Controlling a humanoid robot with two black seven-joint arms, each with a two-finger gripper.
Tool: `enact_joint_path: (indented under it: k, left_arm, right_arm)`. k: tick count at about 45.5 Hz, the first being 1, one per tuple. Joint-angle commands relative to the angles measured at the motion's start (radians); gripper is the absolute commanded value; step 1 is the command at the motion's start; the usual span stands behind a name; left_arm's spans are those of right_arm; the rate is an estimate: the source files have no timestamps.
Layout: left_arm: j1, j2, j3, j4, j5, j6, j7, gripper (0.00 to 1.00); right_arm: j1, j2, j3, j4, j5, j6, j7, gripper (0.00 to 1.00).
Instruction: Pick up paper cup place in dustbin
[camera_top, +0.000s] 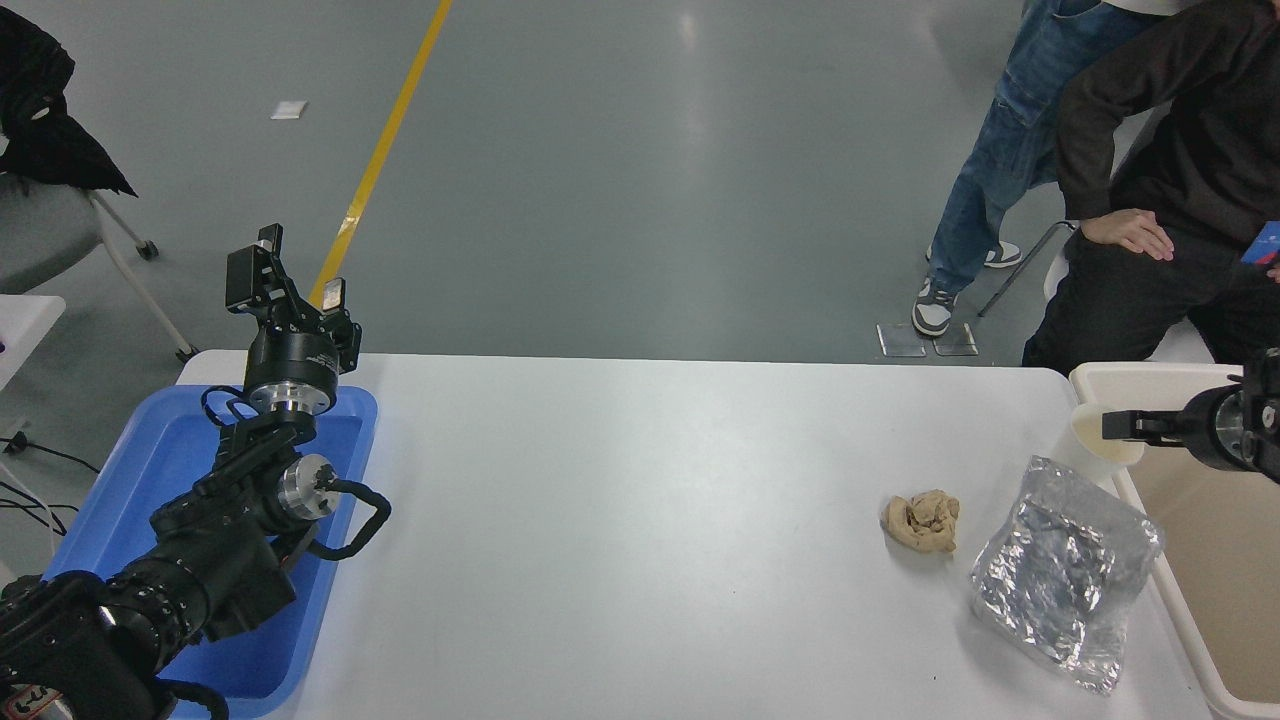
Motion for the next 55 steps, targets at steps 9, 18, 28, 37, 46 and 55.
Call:
enact_joint_path:
  k: [9,18,28,37,46,55]
  left_arm:
    - [0.000,0.000,-0.001,0.000,0.000,0.000,0.000,1.00]
    - [0.000,0.000,-0.001,0.000,0.000,0.000,0.000,1.00]
    - [0.000,0.000,-0.001,0.000,0.000,0.000,0.000,1.00]
    - [0.000,0.000,0.001,0.000,0.000,0.000,0.000,1.00]
    - [0.000,0.000,0.001,0.000,0.000,0.000,0.000,1.00]
    - [0.000,0.000,0.001,0.000,0.000,0.000,0.000,1.00]
  right_arm:
    - [-0.075,0.029,0.116,-0.027,-0.002,-0.029,-0.022,0.89]
    - [-0.095,0.038,0.187,-0.027,-0.002,-0.029,-0.053,0.66]
    - [-0.096,0.044,0.193,-0.027,-0.002,-0.031,-0.067,0.32]
    - [-0.090,0.049,0.193,-0.022,0.000,-0.031,-0.062,0.00]
    - [-0.056,0.041,0.193,-0.013,0.003,-0.018,-0.059,0.00]
    - [0.029,0.040,0.179,0.005,0.008,0.014,-0.054,0.00]
